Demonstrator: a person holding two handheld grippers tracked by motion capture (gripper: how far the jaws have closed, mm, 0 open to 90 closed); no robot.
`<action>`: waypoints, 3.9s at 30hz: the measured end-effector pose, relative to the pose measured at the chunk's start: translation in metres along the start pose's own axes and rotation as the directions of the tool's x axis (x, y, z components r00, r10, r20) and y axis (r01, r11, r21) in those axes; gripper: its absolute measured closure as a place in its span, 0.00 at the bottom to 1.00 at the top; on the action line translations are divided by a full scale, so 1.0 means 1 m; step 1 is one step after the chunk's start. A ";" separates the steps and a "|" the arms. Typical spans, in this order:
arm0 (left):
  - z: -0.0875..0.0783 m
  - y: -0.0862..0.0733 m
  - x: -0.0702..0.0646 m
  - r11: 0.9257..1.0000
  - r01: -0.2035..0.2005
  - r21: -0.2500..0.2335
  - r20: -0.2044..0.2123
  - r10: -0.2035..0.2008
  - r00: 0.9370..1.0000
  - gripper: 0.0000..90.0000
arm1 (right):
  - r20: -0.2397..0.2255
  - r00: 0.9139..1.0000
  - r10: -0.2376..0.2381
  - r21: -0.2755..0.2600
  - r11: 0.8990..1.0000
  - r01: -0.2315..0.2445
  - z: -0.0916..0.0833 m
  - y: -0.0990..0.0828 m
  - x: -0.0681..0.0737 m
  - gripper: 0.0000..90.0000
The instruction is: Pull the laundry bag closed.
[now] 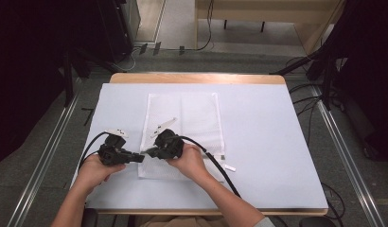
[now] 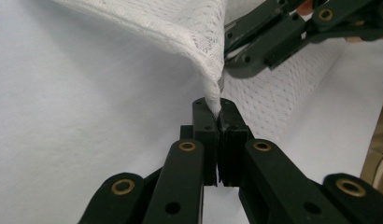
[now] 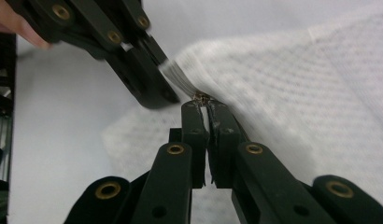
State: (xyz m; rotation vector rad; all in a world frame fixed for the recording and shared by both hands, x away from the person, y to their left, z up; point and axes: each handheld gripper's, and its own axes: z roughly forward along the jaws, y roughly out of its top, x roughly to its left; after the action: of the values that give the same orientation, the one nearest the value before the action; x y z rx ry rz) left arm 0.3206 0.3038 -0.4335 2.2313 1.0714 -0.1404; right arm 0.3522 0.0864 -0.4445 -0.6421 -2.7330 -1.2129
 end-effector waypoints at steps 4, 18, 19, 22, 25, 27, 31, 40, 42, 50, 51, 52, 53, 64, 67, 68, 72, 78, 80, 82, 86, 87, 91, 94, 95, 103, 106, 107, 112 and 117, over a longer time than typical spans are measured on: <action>0.001 0.000 -0.001 1.000 -0.013 -0.006 -0.006 0.013 1.000 0.99 | -0.012 1.000 0.011 -0.003 1.000 -0.011 -0.002 -0.004 -0.004 0.98; 0.002 -0.001 -0.001 1.000 -0.012 0.001 0.004 0.012 1.000 0.99 | 0.001 1.000 -0.004 0.010 1.000 0.004 -0.006 -0.010 -0.007 0.98; 0.002 -0.001 -0.001 1.000 -0.013 0.000 0.006 0.013 1.000 0.99 | 0.003 1.000 -0.001 0.014 1.000 0.001 -0.007 -0.011 -0.007 0.98; 0.001 -0.001 -0.001 1.000 -0.015 0.000 0.002 0.015 1.000 0.99 | 0.011 1.000 0.005 0.015 1.000 -0.005 -0.010 -0.015 -0.011 0.98; 0.001 -0.002 -0.001 1.000 -0.013 -0.003 0.003 0.013 1.000 0.98 | 0.010 1.000 0.019 0.015 1.000 -0.019 -0.012 -0.018 -0.014 0.98; 0.001 -0.002 -0.001 1.000 -0.012 -0.006 0.004 0.012 1.000 0.98 | 0.012 1.000 0.024 0.015 1.000 -0.024 -0.013 -0.019 -0.015 0.98; 0.002 -0.002 -0.002 1.000 -0.019 -0.005 0.005 0.019 1.000 0.98 | 0.009 1.000 0.026 0.011 1.000 -0.026 -0.015 -0.021 -0.017 0.98; 0.001 -0.003 -0.001 1.000 -0.022 -0.004 0.003 0.022 1.000 0.98 | 0.012 0.999 0.034 0.014 0.999 -0.034 -0.017 -0.024 -0.019 0.98; 0.001 -0.003 -0.001 1.000 -0.021 -0.002 0.005 0.021 1.000 0.98 | 0.010 0.999 0.036 0.015 0.999 -0.036 -0.018 -0.027 -0.020 0.98; 0.001 -0.002 -0.003 1.000 -0.024 -0.007 0.027 0.024 0.999 0.98 | 0.015 0.999 0.042 0.016 0.999 -0.043 -0.021 -0.029 -0.021 0.98; 0.001 -0.002 -0.003 1.000 -0.024 -0.007 0.028 0.024 0.999 0.98 | 0.012 0.999 0.038 0.015 0.999 -0.038 -0.021 -0.029 -0.022 0.98; 0.001 -0.002 -0.003 1.000 -0.019 -0.011 0.027 0.020 0.999 0.98 | 0.015 0.999 0.037 0.017 0.999 -0.037 -0.022 -0.029 -0.022 0.98; 0.000 -0.003 -0.003 1.000 -0.017 -0.014 0.025 0.017 1.000 0.98 | 0.020 0.999 0.036 0.018 0.999 -0.037 -0.022 -0.030 -0.023 0.98; 0.000 -0.004 -0.003 1.000 -0.020 -0.010 0.023 0.020 1.000 0.98 | 0.029 0.998 0.049 0.022 0.999 -0.050 -0.030 -0.037 -0.029 0.98; 0.000 -0.004 -0.003 1.000 -0.022 -0.008 0.027 0.022 0.999 0.98 | 0.032 0.998 0.053 0.024 0.998 -0.054 -0.032 -0.038 -0.030 0.98; 0.000 -0.004 -0.003 1.000 -0.022 -0.008 0.027 0.022 0.999 0.98 | 0.038 0.998 0.052 0.026 0.998 -0.053 -0.032 -0.038 -0.030 0.98; 0.000 -0.004 -0.003 1.000 -0.023 -0.007 0.027 0.023 0.999 0.98 | 0.046 0.998 0.051 0.035 0.998 -0.053 -0.033 -0.041 -0.032 0.98; 0.000 -0.004 -0.004 1.000 -0.024 -0.008 0.030 0.024 0.999 0.98 | 0.053 0.996 0.064 0.033 0.997 -0.066 -0.038 -0.044 -0.037 0.98; 0.000 -0.004 -0.004 1.000 -0.023 -0.007 0.031 0.023 0.999 0.98 | 0.053 0.997 0.064 0.035 0.997 -0.065 -0.039 -0.045 -0.037 0.98; 0.000 -0.004 -0.003 1.000 -0.025 -0.004 0.032 0.025 0.999 0.98 | 0.054 0.997 0.061 0.032 0.998 -0.063 -0.040 -0.045 -0.038 0.98; 0.001 -0.005 -0.003 1.000 -0.028 -0.002 0.033 0.028 0.999 0.98 | 0.062 0.996 0.062 0.040 0.997 -0.065 -0.041 -0.046 -0.038 0.98; 0.001 -0.005 -0.003 1.000 -0.029 -0.005 0.032 0.029 0.999 0.98 | 0.054 0.996 0.064 0.034 0.997 -0.066 -0.042 -0.047 -0.039 0.98; 0.001 -0.005 -0.004 1.000 -0.030 -0.006 0.037 0.030 0.999 0.98 | 0.059 0.996 0.066 0.034 0.997 -0.068 -0.044 -0.048 -0.040 0.98; 0.001 -0.005 -0.004 0.999 -0.034 -0.002 0.039 0.034 0.999 0.98 | 0.063 0.996 0.067 0.037 0.997 -0.069 -0.046 -0.048 -0.040 0.98; 0.000 -0.005 -0.004 0.999 -0.032 -0.005 0.038 0.032 0.999 0.98 | 0.064 0.996 0.066 0.036 0.997 -0.068 -0.046 -0.048 -0.041 0.98; -0.001 -0.006 -0.003 0.999 -0.033 -0.005 0.032 0.033 0.999 0.98 | 0.073 0.995 0.062 0.040 0.997 -0.065 -0.049 -0.051 -0.043 0.98; -0.001 -0.006 -0.003 0.999 -0.030 -0.010 0.037 0.030 0.999 0.98 | 0.076 0.995 0.069 0.045 0.996 -0.072 -0.052 -0.053 -0.045 0.98; -0.001 -0.006 -0.003 1.000 -0.030 -0.009 0.039 0.030 0.999 0.98 | 0.079 0.994 0.069 0.045 0.996 -0.073 -0.053 -0.054 -0.045 0.98; -0.001 -0.006 -0.003 1.000 -0.029 -0.006 0.039 0.030 0.999 0.98 | 0.082 0.994 0.071 0.041 0.996 -0.074 -0.056 -0.056 -0.046 0.98; -0.001 -0.007 -0.002 1.000 -0.025 -0.005 0.040 0.025 0.999 0.98 | 0.089 0.994 0.068 0.052 0.996 -0.073 -0.057 -0.057 -0.047 0.98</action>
State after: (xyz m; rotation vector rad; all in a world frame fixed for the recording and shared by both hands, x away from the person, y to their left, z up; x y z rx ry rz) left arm 0.3143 0.3065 -0.4353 2.2274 1.0208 -0.1715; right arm 0.3660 -0.0055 -0.4560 -0.7965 -2.7771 -1.1163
